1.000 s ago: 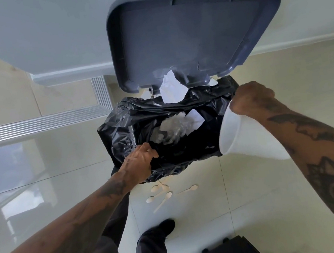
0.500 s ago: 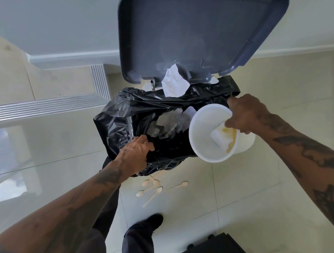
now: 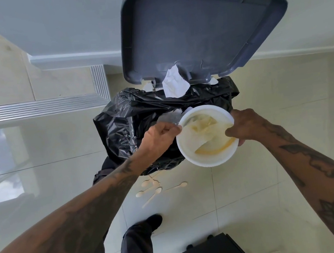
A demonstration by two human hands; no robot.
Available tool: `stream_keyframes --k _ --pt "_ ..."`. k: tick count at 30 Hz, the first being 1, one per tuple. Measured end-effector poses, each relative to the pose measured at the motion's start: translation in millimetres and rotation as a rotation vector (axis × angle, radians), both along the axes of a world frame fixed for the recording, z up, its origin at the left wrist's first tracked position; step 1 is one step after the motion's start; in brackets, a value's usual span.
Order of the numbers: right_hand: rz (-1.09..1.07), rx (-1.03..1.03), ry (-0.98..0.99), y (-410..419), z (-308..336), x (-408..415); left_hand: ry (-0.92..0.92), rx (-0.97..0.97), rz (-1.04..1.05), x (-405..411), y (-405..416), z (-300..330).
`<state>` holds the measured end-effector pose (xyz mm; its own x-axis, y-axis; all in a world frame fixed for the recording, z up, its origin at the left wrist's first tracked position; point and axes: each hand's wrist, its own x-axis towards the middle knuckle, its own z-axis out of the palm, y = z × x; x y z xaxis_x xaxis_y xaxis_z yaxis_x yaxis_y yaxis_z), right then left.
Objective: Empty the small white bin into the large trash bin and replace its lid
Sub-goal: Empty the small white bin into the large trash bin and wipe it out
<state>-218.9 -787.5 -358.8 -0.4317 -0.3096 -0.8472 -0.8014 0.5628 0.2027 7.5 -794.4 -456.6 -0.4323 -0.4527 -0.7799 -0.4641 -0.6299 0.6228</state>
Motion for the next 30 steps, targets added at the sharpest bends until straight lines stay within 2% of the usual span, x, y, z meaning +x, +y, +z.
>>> stream_keyframes --k 3,7,9,13,17,18,20,22,23,25,28,30 --pt "-0.055 -0.041 -0.029 1 -2 -2 -0.031 -0.060 -0.156 -4 2 1" --pt "-0.095 -0.112 -0.062 3 -5 -4 -0.034 -0.041 -0.088 -2 7 -6" --pt "-0.253 -0.150 -0.159 7 -8 -6 -0.061 -0.032 -0.069 2 9 -11" --pt "-0.599 -0.202 -0.493 18 -9 -11 -0.086 -0.020 -0.030 8 13 -17" --pt "-0.623 -0.235 -0.571 29 -9 -16 -0.104 -0.046 -0.085 7 10 -11" --pt "-0.612 -0.247 -0.589 30 -9 -16 -0.159 -0.147 -0.126 6 9 -9" --pt "-0.606 -0.281 -0.629 31 -9 -15 -0.263 -0.564 -0.157 2 9 -2" --pt "-0.617 -0.305 -0.680 30 -7 -14 -0.136 -0.938 -0.181 -6 5 12" --pt "-0.627 -0.309 -0.708 29 -6 -14 -0.012 -1.012 -0.257 -12 3 16" --pt "-0.660 -0.308 -0.760 27 -2 -14 0.122 -0.984 -0.496 -30 1 17" --pt "-0.679 -0.309 -0.828 24 4 -12 -0.028 -0.793 -0.825 -56 -5 8" --pt "-0.664 -0.307 -0.869 25 6 -13 -0.092 -0.730 -0.909 -65 -8 -3"
